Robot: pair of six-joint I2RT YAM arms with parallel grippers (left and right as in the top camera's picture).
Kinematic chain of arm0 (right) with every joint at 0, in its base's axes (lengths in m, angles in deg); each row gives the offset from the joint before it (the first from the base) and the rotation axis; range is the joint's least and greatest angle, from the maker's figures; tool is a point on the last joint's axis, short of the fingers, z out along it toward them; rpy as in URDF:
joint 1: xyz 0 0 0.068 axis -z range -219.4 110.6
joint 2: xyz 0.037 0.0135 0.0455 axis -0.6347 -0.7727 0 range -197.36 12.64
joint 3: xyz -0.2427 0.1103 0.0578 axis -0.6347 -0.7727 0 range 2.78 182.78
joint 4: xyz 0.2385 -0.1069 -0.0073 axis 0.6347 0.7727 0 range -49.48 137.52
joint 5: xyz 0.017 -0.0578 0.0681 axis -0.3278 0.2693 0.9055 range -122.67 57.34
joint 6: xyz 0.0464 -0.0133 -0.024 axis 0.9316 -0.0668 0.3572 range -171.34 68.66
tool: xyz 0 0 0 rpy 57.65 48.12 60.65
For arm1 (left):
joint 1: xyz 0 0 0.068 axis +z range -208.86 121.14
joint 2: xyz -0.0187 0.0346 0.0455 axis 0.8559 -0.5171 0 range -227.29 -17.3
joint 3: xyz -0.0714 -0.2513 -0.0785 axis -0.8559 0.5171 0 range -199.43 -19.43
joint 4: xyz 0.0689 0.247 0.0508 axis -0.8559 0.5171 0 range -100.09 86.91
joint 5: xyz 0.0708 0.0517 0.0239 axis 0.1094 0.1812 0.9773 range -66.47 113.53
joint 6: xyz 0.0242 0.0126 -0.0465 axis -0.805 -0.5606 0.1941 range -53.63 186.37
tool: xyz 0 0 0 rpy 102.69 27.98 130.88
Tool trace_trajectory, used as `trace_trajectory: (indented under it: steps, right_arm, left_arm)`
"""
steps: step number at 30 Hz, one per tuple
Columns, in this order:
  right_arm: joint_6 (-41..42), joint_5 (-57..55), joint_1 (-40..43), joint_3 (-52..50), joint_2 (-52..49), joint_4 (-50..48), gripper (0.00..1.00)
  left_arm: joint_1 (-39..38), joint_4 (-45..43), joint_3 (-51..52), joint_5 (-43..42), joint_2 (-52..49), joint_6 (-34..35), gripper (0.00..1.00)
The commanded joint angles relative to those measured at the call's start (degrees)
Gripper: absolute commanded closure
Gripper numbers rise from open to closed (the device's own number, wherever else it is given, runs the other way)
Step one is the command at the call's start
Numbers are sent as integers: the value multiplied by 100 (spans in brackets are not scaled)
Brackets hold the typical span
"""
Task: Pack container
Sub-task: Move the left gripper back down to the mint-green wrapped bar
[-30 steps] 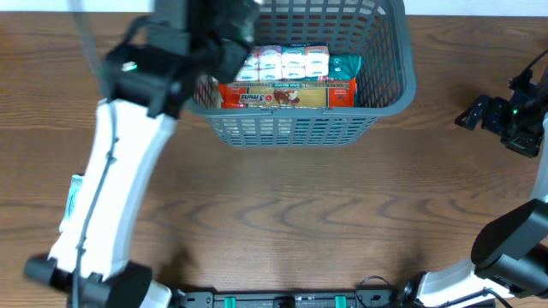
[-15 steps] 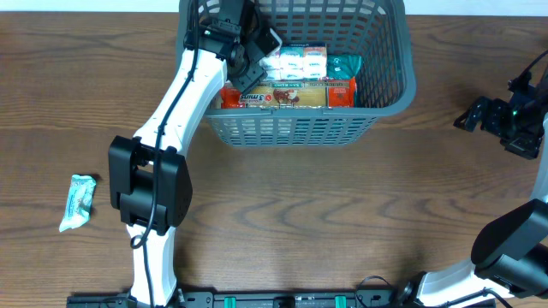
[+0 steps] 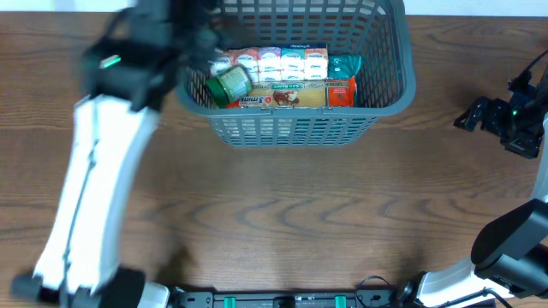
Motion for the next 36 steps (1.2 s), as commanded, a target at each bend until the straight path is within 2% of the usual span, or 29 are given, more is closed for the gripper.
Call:
trace_trajectory:
  steps: [1, 7, 11, 15, 19, 22, 25, 28, 31, 36]
  right_arm:
    - [-72, -13, 20, -7, 4, -4, 1]
    - [-72, -15, 20, -7, 4, -26, 1]
    - [-72, -13, 20, -7, 4, -24, 1]
    - [-72, -15, 20, -7, 4, -26, 1]
    - [-70, -13, 20, -7, 4, -109, 1]
    - [-68, -11, 20, -7, 4, -181, 1]
    - [-68, -11, 20, -7, 4, -254, 1]
    - [-68, -13, 20, -7, 4, -295, 1]
    - [-68, -13, 20, -7, 4, -313, 1]
    - [-66, -13, 20, -7, 4, -321, 1]
  left_arm:
    - [387, 144, -20, 184, 304, 424, 1]
    - [1578, 566, -20, 188, 640, 1062, 1]
    - [2588, 1399, -17, 186, 636, 2297, 1]
    - [3602, 2920, 44, 184, 627, 3895, 1]
    - [4271, 3421, 354, 184, 629, 4393, 2]
    - [4570, 3405, 881, 181, 684, 4382, 1]
    - [4588, 3053, 1738, 127, 874, 4092, 1]
    - [4485, 2271, 2988, -570, 1335, 3499, 2]
    - [4269, 1438, 4301, -1213, 2157, 3010, 2]
    - [3936, 728, 5702, -1438, 3853, 2535, 2]
